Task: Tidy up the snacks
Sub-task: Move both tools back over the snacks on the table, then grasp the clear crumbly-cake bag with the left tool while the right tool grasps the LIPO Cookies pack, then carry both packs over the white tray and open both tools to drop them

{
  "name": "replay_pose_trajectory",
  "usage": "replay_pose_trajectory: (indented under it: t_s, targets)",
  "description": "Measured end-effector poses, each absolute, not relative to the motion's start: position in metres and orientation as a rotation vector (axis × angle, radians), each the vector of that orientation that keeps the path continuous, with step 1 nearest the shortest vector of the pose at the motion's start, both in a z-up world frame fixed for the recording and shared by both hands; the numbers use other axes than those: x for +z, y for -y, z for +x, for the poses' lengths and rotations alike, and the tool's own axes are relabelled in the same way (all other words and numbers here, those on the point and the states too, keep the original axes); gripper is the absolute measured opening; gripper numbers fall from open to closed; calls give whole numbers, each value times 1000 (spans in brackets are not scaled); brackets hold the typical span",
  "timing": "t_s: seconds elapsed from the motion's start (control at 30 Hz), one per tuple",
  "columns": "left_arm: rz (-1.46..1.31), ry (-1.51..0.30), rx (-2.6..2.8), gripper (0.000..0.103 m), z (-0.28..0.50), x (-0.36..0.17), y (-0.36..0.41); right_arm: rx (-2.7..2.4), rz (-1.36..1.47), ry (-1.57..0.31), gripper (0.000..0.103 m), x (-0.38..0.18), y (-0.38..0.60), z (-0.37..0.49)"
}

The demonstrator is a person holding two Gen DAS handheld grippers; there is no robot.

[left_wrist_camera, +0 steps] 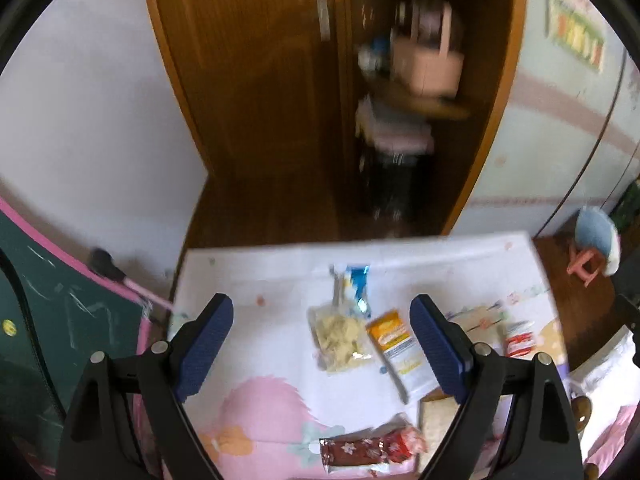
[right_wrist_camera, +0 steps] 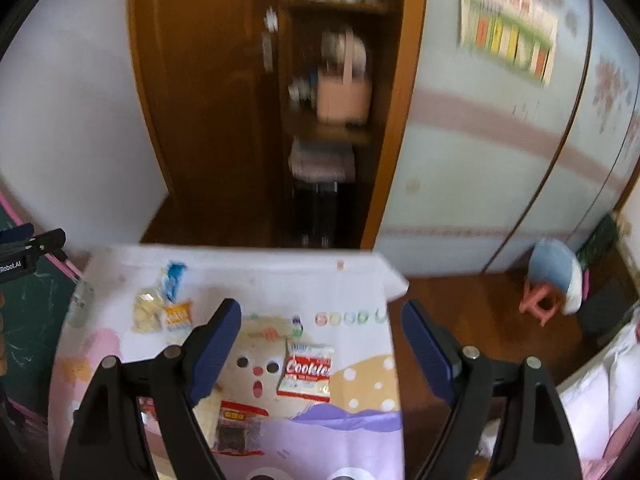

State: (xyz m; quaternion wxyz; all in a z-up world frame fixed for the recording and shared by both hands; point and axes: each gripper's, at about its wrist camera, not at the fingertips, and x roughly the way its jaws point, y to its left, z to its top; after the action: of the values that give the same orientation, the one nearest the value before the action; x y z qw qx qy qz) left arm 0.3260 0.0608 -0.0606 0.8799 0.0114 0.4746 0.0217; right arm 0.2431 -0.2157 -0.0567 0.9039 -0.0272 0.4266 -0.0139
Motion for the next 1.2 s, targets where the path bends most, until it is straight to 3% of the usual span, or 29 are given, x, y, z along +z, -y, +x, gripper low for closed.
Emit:
replay_pose_trajectory:
  t_s: [0.3, 0.6, 0.7, 0.77, 0.8, 0.87, 0.93, 1.03, 1.2]
  targets:
    - [-4, -1221, 52, 89, 368, -197, -57, -27, 25, -1160, 83, -182, 223, 288]
    - [-44, -1304, 48, 89, 373, -245, -55, -37, 33, -1266, 83, -232, 215, 302]
    - [-91, -1335, 45, 80, 374, -253, -61, -33, 27, -1292, 83, -240, 212, 302]
    - [-120, -1350, 38, 68, 375, -258, -65, -25, 30, -1315, 79, -244, 211, 301]
    - [-129, -1360, 36, 58, 375, -260, -66, -27, 13, -1310, 77, -245, 208, 299]
    - [-113, -1353, 42, 50, 374, -258, -66, -25, -25, -1306, 71, -245, 203, 296]
    - [-102, -1343, 42, 42, 373, -257, -65, -14, -31, -1305, 58, -243, 200, 294]
    - [-84, -1324, 43, 36, 367, -252, -65, -14, -33, -1304, 46, -240, 196, 291]
    - [-81, -1317, 47, 34, 347, -239, -74, -16, -62, -1290, 46, -229, 190, 278]
